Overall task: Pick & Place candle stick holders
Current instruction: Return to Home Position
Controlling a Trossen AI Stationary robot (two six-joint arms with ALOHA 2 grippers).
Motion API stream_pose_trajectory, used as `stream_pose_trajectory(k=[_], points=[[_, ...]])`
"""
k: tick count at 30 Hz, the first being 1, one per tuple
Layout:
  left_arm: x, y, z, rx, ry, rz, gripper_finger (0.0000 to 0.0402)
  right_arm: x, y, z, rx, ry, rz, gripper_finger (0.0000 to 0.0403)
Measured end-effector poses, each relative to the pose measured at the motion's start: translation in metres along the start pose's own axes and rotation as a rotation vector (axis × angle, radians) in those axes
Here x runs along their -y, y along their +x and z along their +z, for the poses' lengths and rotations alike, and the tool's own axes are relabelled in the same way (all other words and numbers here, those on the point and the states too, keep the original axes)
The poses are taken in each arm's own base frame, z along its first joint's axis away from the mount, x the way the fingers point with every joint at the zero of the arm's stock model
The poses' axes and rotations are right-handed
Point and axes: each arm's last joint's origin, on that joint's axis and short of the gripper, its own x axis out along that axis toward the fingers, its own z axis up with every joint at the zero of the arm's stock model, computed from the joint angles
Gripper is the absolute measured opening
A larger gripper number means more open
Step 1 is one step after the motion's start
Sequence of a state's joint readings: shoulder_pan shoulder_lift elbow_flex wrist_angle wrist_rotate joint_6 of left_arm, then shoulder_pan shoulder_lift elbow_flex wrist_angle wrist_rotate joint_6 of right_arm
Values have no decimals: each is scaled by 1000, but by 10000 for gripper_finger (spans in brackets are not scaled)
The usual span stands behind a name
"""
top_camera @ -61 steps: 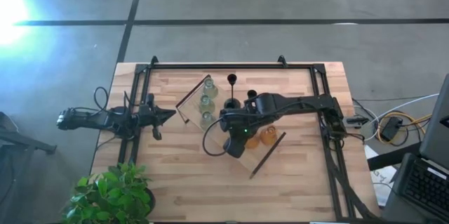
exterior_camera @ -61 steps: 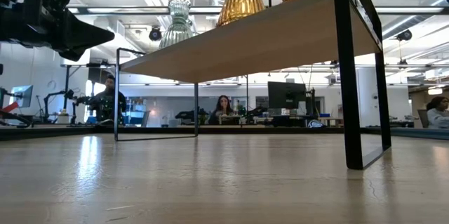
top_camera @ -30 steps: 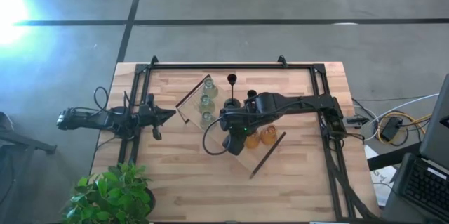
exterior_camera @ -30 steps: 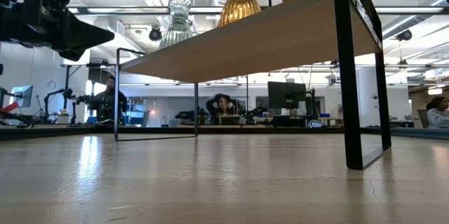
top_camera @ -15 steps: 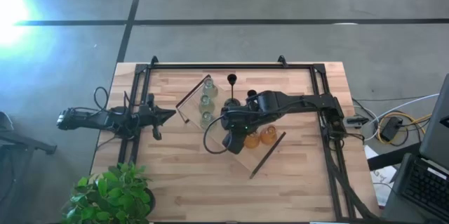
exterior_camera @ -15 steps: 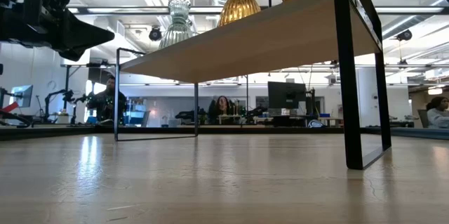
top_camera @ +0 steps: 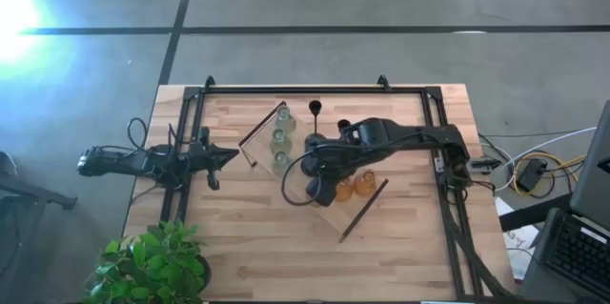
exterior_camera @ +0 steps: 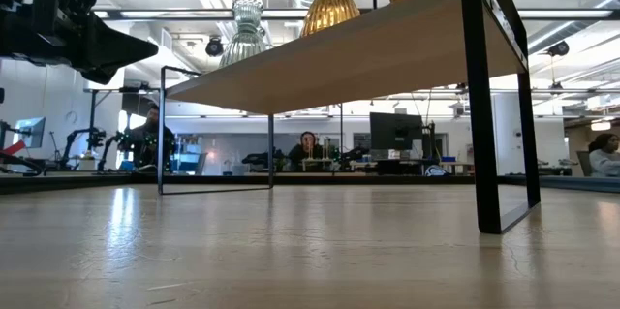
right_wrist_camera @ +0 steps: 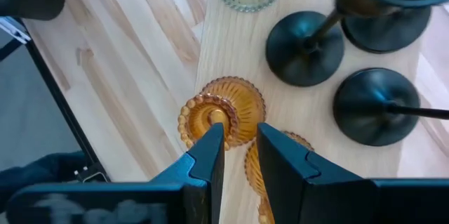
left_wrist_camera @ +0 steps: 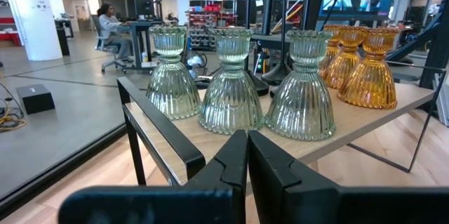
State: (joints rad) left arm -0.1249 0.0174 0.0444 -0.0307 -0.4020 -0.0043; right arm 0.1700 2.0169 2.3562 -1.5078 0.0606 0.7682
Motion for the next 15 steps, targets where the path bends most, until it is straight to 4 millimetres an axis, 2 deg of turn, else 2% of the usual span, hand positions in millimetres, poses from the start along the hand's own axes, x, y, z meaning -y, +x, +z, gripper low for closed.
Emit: stream_pose_trajectory(k=[8,15], points=[[0,0,0,0,0,0,19,0,-18,-6,53,7,12,79],[0,0,0,0,0,0,19,-3,-18,-6,69,1,31,90]])
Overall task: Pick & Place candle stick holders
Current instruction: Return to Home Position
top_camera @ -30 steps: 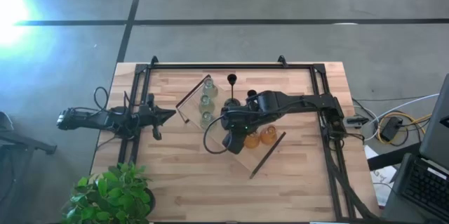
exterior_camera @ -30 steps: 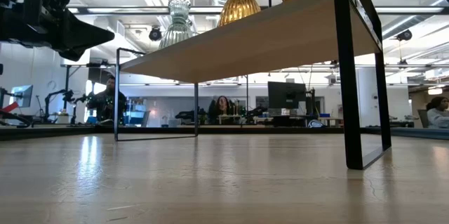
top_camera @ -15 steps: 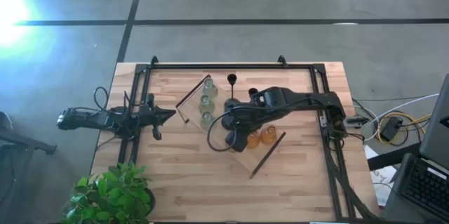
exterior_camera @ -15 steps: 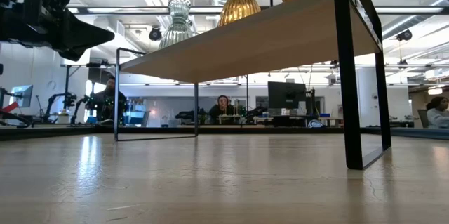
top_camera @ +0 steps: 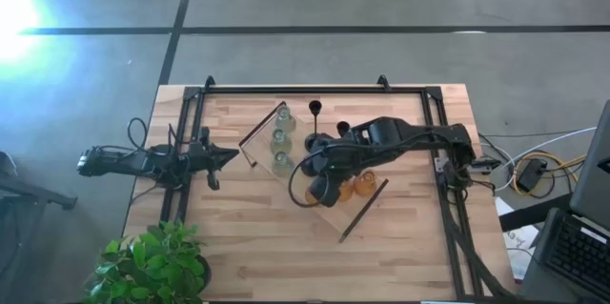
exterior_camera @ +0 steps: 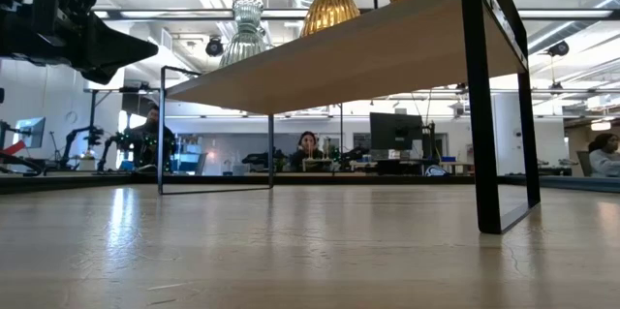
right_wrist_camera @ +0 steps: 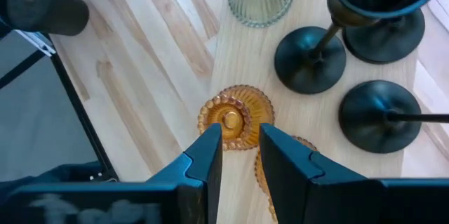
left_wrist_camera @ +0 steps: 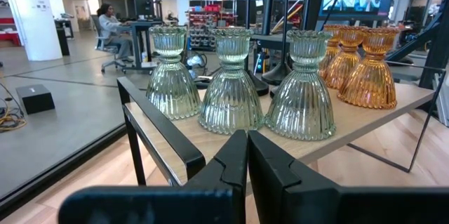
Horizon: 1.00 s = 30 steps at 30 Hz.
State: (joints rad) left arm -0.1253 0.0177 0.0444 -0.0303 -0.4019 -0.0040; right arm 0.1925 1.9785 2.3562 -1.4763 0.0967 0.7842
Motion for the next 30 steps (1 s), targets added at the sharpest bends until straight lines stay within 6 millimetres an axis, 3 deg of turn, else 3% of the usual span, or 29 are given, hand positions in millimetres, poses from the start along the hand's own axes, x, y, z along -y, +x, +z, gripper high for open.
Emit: stream_pose_trajectory(k=[15,30], points=[[0,0,0,0,0,0,19,-6,-1,-3,-24,22,54,100],[0,0,0,0,0,0,19,-22,-10,-22,-19,37,78,100]])
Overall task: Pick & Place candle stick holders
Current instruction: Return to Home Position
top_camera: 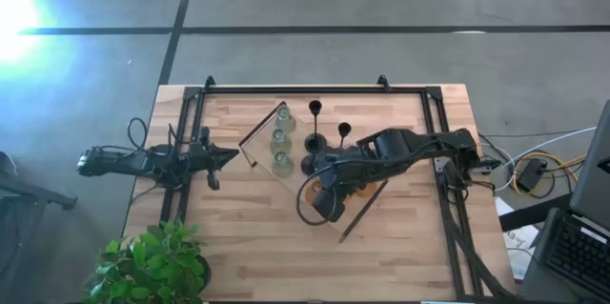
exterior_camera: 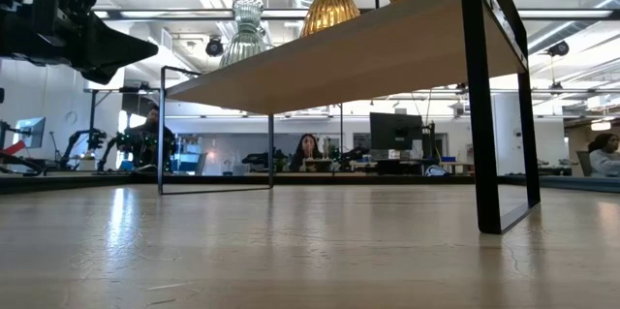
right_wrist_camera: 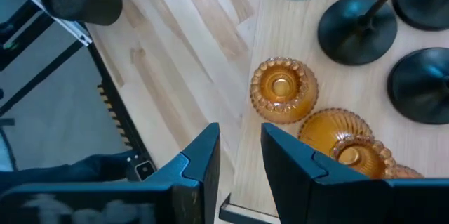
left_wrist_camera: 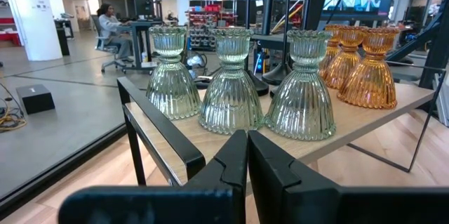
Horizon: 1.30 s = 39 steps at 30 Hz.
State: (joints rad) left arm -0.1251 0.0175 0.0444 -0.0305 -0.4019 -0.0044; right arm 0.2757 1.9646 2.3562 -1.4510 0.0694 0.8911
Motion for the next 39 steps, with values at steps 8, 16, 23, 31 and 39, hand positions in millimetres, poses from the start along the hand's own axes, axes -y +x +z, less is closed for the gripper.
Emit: stream_pose_trajectory(k=[8,16,23,31,39], points=[[0,0,0,0,0,0,19,-5,-19,-13,39,-7,27,100],[0,0,0,0,0,0,19,-10,-55,-34,156,-80,50,85],[0,0,0,0,0,0,19,-14,-101,-73,401,-270,-3,31],[0,0,0,0,0,0,19,18,-135,-113,405,-406,-9,8],[0,0,0,0,0,0,19,100,-144,-159,491,-435,172,8]])
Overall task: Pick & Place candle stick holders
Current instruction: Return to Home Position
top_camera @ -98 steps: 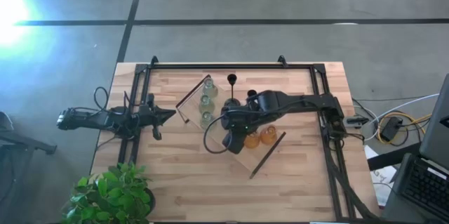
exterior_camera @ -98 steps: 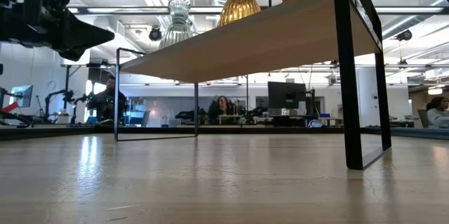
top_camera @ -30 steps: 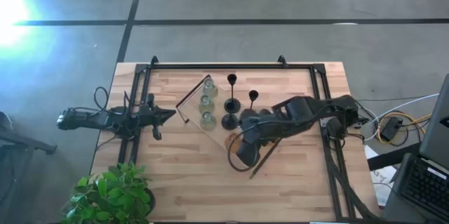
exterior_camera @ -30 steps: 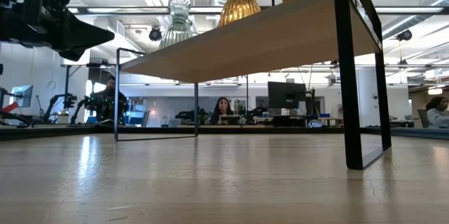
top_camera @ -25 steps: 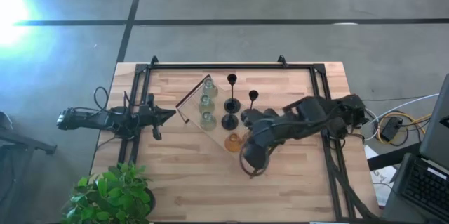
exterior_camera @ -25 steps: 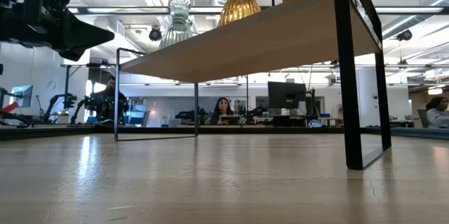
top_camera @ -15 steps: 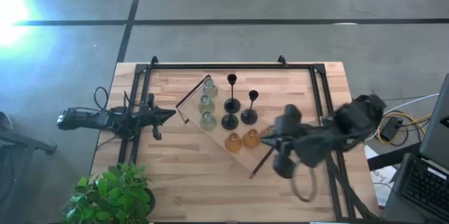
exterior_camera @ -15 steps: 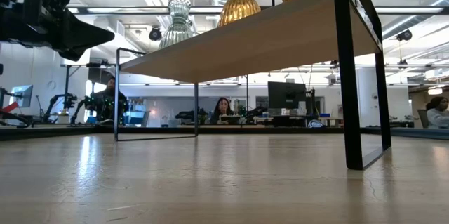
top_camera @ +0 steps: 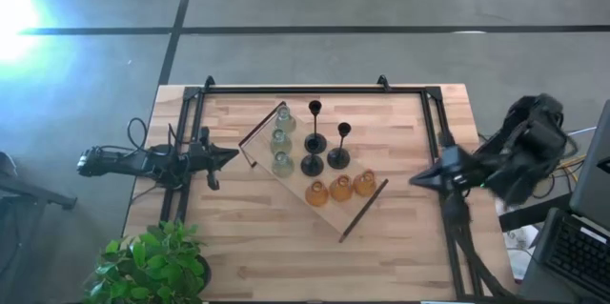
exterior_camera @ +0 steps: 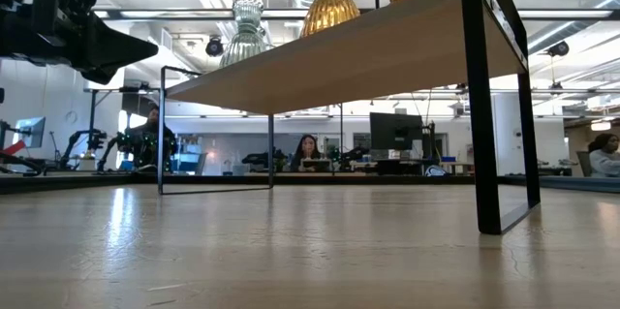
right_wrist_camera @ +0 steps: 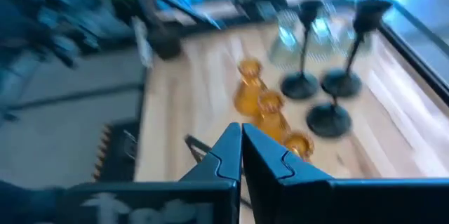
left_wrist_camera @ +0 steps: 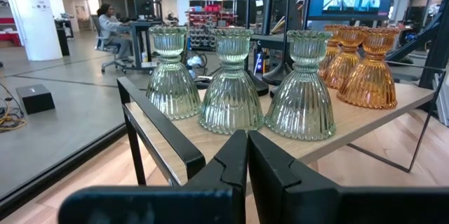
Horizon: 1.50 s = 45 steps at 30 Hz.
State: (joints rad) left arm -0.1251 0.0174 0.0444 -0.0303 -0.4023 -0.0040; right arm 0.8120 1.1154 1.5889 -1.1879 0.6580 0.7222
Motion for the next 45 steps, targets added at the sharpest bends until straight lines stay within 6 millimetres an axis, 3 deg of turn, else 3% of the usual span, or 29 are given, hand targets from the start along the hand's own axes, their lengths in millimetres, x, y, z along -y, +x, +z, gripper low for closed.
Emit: stream_pose_trajectory(k=[9,16,27,37,45], points=[[0,0,0,0,0,0,19,69,-17,-61,273,-120,209,8],[0,0,0,0,0,0,19,103,-16,-100,383,-172,230,8],[0,0,0,0,0,0,19,124,7,-148,503,-150,197,8],[0,0,0,0,0,0,19,130,27,-175,552,-118,148,8],[0,0,0,0,0,0,19,124,48,-190,527,-81,193,8]])
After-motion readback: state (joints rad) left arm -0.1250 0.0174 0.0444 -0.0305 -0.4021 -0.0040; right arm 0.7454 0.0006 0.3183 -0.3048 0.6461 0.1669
